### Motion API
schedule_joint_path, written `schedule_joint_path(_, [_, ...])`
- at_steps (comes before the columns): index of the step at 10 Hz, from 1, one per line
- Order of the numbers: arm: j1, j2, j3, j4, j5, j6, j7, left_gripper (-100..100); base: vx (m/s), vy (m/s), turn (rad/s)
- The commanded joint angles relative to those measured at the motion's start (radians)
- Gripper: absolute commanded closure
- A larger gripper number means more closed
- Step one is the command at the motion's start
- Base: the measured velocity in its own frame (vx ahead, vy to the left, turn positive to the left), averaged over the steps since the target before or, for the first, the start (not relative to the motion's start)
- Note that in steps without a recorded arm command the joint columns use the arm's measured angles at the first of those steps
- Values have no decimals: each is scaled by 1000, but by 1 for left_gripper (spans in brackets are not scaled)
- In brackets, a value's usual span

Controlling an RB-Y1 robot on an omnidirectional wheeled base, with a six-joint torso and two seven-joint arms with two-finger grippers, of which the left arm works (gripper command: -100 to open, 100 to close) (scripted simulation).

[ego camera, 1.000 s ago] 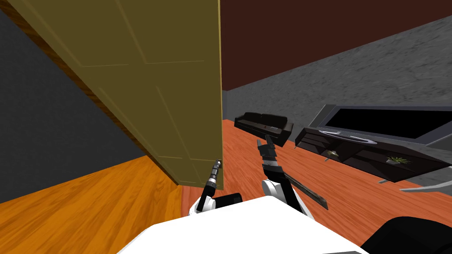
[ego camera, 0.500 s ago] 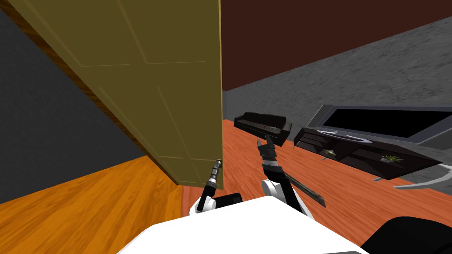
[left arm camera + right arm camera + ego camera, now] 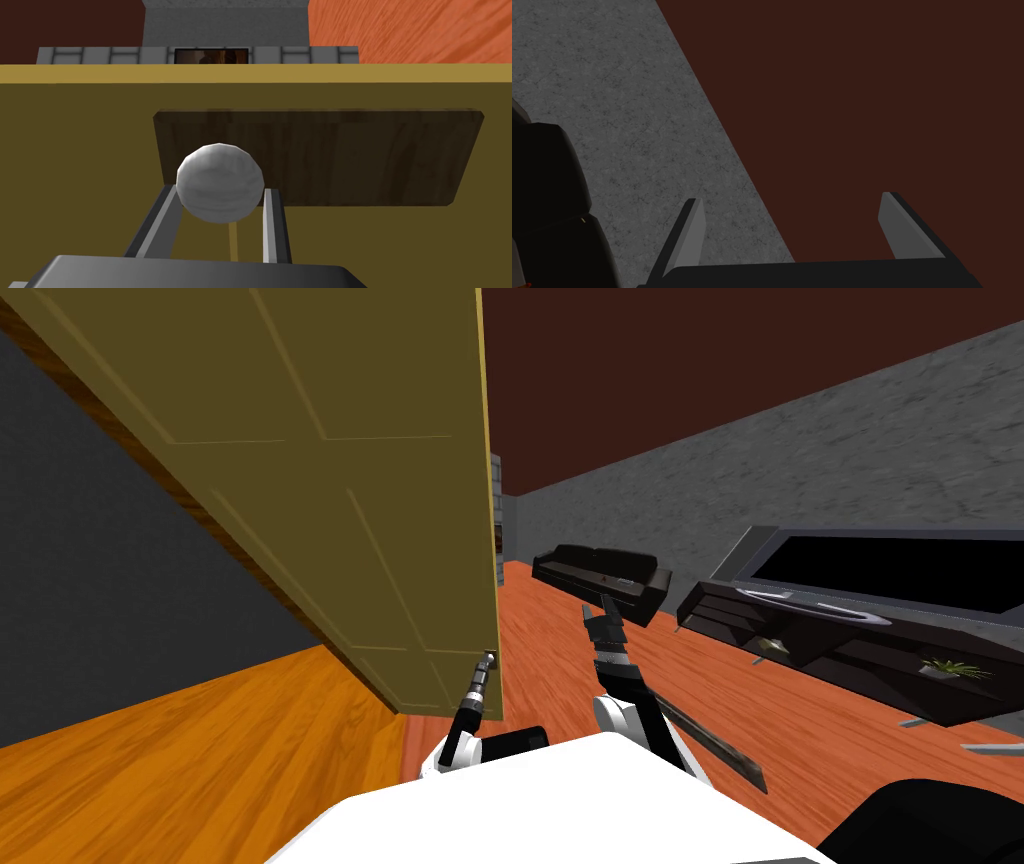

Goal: Push the door open

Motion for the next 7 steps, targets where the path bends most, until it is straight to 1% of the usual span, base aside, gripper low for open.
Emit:
schedule_joint_path(1, [-12, 9, 35, 9, 11, -11, -2, 100, 183, -168, 96])
schedule_joint_path(2, [-13, 10, 45, 10, 13, -12, -4, 100, 167, -138, 79])
schedule_joint_path(3, [-13, 10, 45, 10, 13, -12, -4, 100, 106, -76, 13])
schedule_joint_path(4, [-17, 6, 72, 13, 21, -14, -8, 100, 130, -111, 49])
schedule_joint_path(5, [-18, 4, 80, 14, 24, -15, -9, 100, 140, -134, 113])
schedule_joint_path(7, [-22, -11, 111, 17, 32, -17, -14, 100, 146, -144, 109])
